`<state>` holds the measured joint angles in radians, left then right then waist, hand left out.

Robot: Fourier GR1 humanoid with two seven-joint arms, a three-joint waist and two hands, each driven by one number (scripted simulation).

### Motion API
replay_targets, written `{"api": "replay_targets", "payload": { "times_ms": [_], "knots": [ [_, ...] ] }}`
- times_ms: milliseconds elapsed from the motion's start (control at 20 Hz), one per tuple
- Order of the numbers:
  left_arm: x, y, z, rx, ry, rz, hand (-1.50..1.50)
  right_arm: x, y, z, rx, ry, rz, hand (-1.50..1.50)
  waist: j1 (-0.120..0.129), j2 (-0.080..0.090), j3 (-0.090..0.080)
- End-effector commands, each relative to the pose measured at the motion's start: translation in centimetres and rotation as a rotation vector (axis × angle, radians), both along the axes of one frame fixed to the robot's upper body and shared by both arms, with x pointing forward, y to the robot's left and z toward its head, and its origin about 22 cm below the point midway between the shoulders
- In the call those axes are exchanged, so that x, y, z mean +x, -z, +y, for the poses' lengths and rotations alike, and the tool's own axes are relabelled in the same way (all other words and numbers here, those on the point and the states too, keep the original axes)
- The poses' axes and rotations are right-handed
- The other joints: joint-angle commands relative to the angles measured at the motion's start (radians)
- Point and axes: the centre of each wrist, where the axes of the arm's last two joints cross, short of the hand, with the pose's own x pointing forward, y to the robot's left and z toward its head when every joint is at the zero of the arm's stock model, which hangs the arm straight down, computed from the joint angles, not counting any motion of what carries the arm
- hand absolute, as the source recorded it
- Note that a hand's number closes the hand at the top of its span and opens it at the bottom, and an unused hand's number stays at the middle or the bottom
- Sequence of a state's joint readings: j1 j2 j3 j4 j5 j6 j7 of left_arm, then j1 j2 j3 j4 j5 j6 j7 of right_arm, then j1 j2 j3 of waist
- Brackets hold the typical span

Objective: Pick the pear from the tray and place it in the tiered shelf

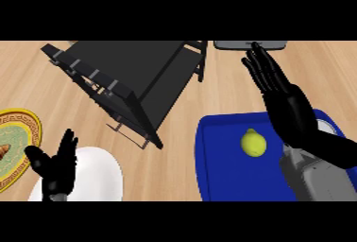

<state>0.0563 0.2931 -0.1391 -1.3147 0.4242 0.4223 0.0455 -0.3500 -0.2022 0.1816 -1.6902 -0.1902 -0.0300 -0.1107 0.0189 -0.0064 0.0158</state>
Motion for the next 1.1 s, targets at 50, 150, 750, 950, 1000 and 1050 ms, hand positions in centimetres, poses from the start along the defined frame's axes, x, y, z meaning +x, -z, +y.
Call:
{"api": "replay_targets", "payload": {
  "times_ms": [50, 150, 750, 950, 1000, 1050],
  "knots": [
    [-0.8, -1.3, 0.6, 0.101, 0.095, -0.035, 0.0, 0.3, 3.2, -5.9, -0.146, 0.327, 0.296, -1.5, -0.063, 0.008, -0.019],
    [-4.5, -3.1, 1.6, 0.161, 0.157, -0.024, 0.0, -1.2, 7.2, -10.3, -0.249, 0.542, 0.53, -1.5, -0.136, 0.013, -0.021],
    [-12.0, -5.3, 5.1, 0.336, 0.306, 0.064, 0.0, -3.8, 12.0, -14.5, -0.308, 0.879, 0.977, -1.5, -0.202, -0.01, -0.032],
    [-12.0, -5.3, 4.6, 0.333, 0.353, 0.064, 0.0, -2.1, 10.7, -11.6, -0.348, 0.77, 0.996, -1.5, -0.173, -0.006, -0.036],
    [-12.2, -5.4, 4.3, 0.312, 0.358, 0.057, 0.0, -1.7, 9.8, -12.1, -0.36, 0.762, 1.005, -1.5, -0.164, -0.01, -0.036],
    [-12.1, -5.5, 4.2, 0.315, 0.369, 0.05, 0.0, -1.3, 10.0, -11.1, -0.372, 0.737, 1.035, -1.5, -0.15, -0.003, -0.035]
  ]
}}
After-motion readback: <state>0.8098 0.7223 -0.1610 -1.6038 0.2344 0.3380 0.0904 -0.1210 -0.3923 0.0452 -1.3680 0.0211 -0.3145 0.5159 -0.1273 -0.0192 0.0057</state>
